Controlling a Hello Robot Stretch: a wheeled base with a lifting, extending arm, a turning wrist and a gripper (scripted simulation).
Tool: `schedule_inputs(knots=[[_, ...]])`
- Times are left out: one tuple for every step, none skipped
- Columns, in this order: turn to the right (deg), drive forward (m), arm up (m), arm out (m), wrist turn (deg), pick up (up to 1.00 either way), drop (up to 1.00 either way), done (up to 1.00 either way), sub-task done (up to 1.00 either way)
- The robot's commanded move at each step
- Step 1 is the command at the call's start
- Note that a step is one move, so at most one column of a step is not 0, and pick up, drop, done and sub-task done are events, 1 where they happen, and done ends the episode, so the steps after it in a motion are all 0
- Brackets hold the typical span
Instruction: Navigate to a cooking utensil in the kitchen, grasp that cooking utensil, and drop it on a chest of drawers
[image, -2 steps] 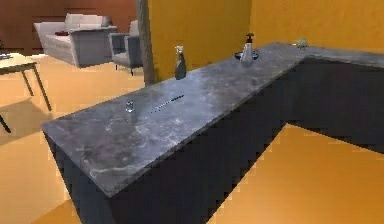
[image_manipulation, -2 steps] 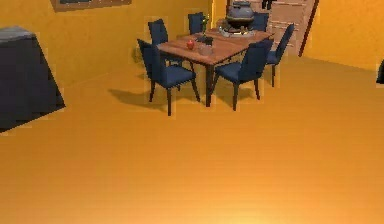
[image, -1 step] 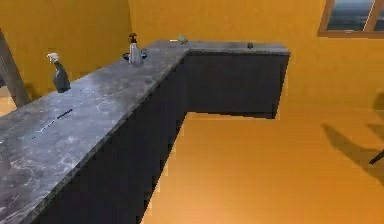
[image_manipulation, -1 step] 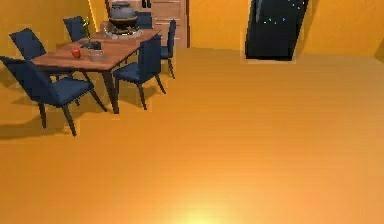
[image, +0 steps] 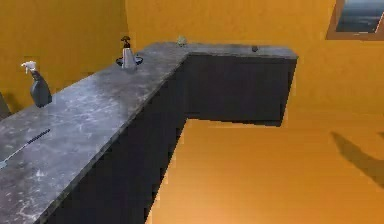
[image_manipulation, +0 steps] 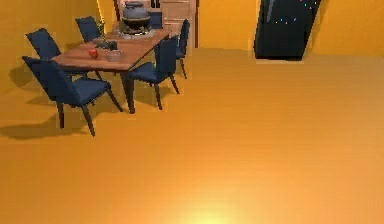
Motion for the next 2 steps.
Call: schedule_inputs(knots=[[45.0, 0.0, 0.0, 0.0, 0.0, 0.0, 0.0, 0.0, 0.0], [45.0, 0.0, 0.0, 0.0, 0.0, 0.0, 0.0, 0.0, 0.0]])
